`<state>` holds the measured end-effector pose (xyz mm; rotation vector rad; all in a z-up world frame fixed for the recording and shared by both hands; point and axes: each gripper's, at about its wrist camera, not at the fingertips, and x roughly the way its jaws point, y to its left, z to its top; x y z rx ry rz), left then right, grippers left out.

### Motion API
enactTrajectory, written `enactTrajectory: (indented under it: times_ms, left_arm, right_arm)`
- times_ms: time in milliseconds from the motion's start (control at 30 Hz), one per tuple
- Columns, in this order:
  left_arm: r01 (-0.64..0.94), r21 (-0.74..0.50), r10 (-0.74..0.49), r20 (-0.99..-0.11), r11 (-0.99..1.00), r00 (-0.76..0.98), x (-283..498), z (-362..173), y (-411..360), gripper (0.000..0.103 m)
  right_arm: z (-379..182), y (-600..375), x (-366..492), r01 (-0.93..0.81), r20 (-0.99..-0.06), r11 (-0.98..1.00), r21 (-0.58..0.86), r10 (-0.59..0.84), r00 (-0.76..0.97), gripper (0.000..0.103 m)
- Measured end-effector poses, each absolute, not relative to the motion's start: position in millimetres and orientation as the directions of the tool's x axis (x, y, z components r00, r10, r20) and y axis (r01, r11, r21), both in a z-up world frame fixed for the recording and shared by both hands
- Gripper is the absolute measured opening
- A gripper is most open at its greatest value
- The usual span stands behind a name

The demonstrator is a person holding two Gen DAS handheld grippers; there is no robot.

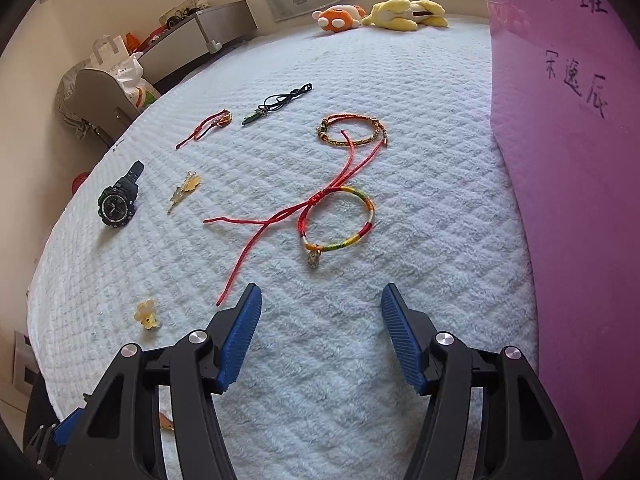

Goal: Organize jewelry
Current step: 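Move the left tool to the leather cord while the right tool approaches the red-string bracelet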

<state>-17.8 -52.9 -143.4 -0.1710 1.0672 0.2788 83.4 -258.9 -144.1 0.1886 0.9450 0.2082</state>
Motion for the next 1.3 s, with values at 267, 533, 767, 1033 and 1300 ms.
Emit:
enactTrajectory:
  times_ms: [267,533,767,1033,1300]
  left_arm:
    - [-0.324,0.005,0.161,-0.875,0.946,0.456,-16.1,-146.4,-52.7,0.09]
    - [-0.334,-0.004,0.16,-0.874,0.942,0.459,-14.1,-148.0,-52.6,0.091]
    - [-0.341,-0.005,0.162,-0.873,0.94,0.46,-13.3,-149.1,-52.4,0.093]
    - [-0.345,-0.006,0.163,-0.873,0.939,0.46,-10.2,-149.9,-52.1,0.094]
    - [-0.352,-0.007,0.166,-0.872,0.936,0.46,-7.4,-150.8,-50.9,0.095]
  right_arm:
    - [-145.3,-258.7,97.3,-0.117,-0.785,0.967,0.227,0.253,0.566,0.06]
    - [-146.4,-256.0,103.5,-0.135,-0.79,0.971,0.195,0.238,0.565,0.06]
    - [-147.6,-255.3,109.3,-0.141,-0.792,0.973,0.182,0.23,0.565,0.06]
    - [-148.0,-252.5,115.4,-0.155,-0.795,0.975,0.16,0.22,0.565,0.06]
    - [-149.3,-250.1,124.4,-0.157,-0.801,0.977,0.147,0.211,0.561,0.06]
